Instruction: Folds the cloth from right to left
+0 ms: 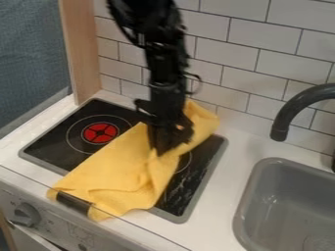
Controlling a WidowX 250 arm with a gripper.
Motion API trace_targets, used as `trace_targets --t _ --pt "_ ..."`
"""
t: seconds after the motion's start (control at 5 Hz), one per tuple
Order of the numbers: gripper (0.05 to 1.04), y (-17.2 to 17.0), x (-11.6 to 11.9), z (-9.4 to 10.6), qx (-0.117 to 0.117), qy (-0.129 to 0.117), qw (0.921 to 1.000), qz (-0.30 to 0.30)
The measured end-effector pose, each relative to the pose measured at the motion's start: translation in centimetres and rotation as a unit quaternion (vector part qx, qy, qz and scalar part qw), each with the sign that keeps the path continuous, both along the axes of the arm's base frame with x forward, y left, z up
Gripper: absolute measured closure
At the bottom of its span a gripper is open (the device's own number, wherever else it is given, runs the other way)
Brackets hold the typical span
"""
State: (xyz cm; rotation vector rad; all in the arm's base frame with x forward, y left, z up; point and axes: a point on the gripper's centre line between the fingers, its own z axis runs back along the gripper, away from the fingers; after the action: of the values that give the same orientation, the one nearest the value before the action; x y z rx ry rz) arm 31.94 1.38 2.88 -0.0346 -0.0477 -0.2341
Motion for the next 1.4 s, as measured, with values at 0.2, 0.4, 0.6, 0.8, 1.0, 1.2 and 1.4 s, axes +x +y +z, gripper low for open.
trace_targets --t 0.2,0.4,0.6,0.8,1.0,1.2,1.4 --pt "1.034 1.4 -0.8 1.5 -0.012 -0.026 0.9995 0.01" --pt "1.034 2.7 -1.6 2.2 -0.007 -0.041 0.999 0.02" --pt "1.034 4.6 -1.5 1.2 0.019 -0.024 0.9989 0.035" --pt "1.034 5.6 -0.4 -1.6 0.026 0.022 0.9989 0.032" --pt "1.034 6.2 0.9 -3.1 0.029 0.042 0.9985 0.02" --pt "1.012 6.2 1.1 -3.3 0.025 0.047 0.9984 0.021" --pt "0.863 6.1 1.1 -3.2 0.014 0.055 0.998 0.027"
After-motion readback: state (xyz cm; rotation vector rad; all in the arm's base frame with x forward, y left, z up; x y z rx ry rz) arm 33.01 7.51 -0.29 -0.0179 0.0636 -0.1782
